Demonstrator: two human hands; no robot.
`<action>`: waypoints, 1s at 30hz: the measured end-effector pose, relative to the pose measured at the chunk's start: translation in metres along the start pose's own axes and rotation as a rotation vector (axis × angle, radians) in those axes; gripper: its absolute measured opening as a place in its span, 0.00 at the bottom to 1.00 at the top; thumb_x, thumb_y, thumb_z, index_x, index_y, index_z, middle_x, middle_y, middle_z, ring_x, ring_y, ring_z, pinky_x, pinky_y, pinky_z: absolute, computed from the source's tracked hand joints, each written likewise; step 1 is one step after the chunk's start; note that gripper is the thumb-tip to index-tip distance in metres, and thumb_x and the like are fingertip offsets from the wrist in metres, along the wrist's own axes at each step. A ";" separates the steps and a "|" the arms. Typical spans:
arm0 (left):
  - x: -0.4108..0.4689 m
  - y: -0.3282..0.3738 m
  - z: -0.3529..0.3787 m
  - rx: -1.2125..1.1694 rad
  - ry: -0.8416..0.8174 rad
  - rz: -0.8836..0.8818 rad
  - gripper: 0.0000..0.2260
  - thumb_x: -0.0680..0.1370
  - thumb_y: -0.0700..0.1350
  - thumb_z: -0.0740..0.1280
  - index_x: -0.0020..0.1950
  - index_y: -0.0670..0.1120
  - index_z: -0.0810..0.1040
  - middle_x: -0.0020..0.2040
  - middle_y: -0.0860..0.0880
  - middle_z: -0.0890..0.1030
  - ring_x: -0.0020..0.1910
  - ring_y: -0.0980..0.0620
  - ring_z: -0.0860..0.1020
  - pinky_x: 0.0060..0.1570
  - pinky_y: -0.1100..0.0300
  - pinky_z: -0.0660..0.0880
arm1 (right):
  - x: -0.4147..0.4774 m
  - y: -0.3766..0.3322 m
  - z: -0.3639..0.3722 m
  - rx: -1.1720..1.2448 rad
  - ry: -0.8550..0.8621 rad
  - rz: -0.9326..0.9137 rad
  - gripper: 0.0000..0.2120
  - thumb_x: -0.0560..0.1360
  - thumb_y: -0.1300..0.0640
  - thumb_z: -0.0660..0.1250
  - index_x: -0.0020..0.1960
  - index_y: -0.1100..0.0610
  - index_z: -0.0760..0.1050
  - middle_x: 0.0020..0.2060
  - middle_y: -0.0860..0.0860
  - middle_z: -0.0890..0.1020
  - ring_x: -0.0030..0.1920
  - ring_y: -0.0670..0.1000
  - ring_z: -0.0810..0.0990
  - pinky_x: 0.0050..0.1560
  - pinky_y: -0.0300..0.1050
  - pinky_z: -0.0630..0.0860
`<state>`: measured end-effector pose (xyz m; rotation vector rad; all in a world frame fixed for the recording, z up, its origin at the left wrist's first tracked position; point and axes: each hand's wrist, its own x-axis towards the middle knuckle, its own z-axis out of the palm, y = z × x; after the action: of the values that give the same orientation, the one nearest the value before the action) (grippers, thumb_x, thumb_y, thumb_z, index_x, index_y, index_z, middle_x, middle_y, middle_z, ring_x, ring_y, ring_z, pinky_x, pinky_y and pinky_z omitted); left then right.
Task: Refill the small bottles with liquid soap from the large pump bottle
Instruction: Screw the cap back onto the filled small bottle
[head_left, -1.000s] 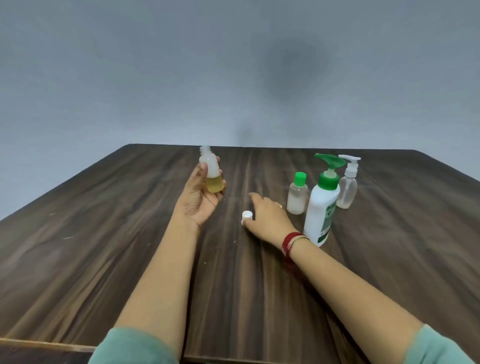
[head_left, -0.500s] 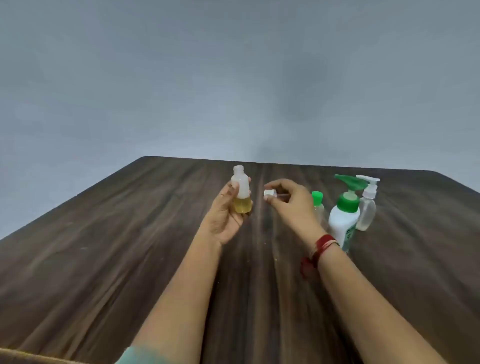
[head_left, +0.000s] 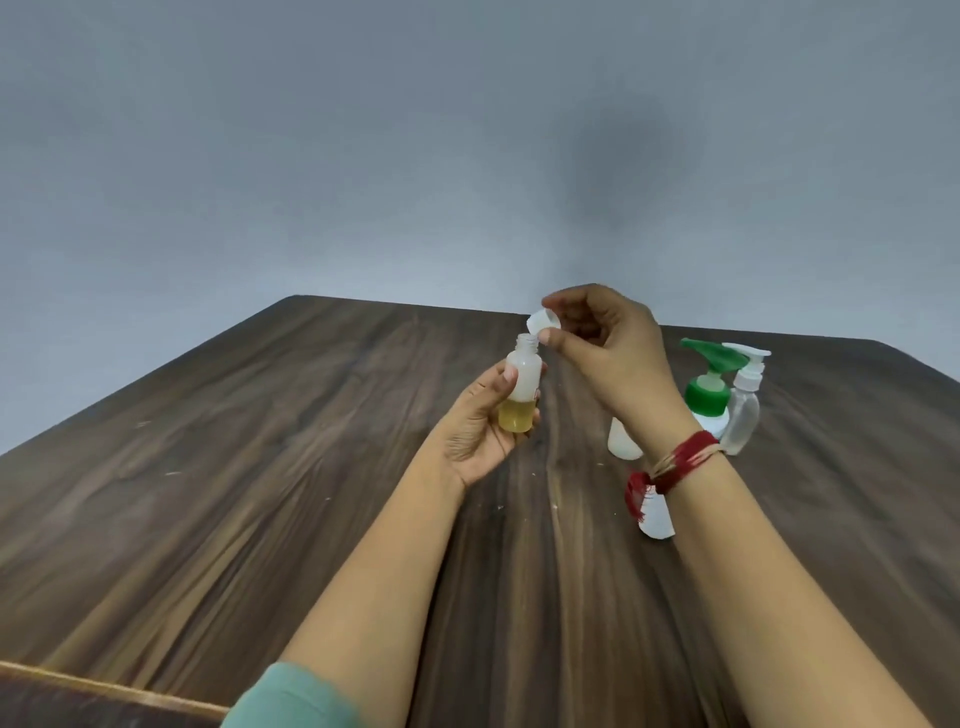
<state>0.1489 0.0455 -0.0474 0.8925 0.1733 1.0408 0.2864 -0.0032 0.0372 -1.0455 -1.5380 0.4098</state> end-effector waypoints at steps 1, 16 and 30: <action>0.000 0.000 0.000 -0.007 -0.004 -0.003 0.23 0.59 0.49 0.83 0.51 0.46 0.85 0.48 0.48 0.83 0.41 0.54 0.79 0.42 0.60 0.79 | 0.002 -0.002 0.000 -0.022 -0.018 0.002 0.13 0.72 0.66 0.72 0.51 0.52 0.80 0.44 0.44 0.82 0.45 0.39 0.80 0.50 0.32 0.76; 0.000 0.000 0.000 -0.043 0.003 -0.005 0.23 0.59 0.48 0.83 0.51 0.45 0.85 0.49 0.46 0.83 0.42 0.53 0.79 0.41 0.59 0.79 | 0.002 -0.002 0.008 0.071 -0.022 0.021 0.11 0.74 0.66 0.70 0.55 0.57 0.79 0.48 0.50 0.81 0.41 0.42 0.80 0.40 0.32 0.76; -0.001 0.002 0.003 -0.009 -0.020 -0.008 0.21 0.60 0.50 0.82 0.51 0.47 0.85 0.49 0.47 0.81 0.45 0.53 0.75 0.43 0.60 0.77 | -0.001 0.010 0.015 0.170 -0.006 0.067 0.08 0.71 0.63 0.75 0.43 0.55 0.76 0.39 0.50 0.82 0.41 0.44 0.81 0.45 0.38 0.79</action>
<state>0.1490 0.0434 -0.0444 0.8932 0.1554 1.0242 0.2761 0.0056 0.0247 -0.9657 -1.4491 0.5799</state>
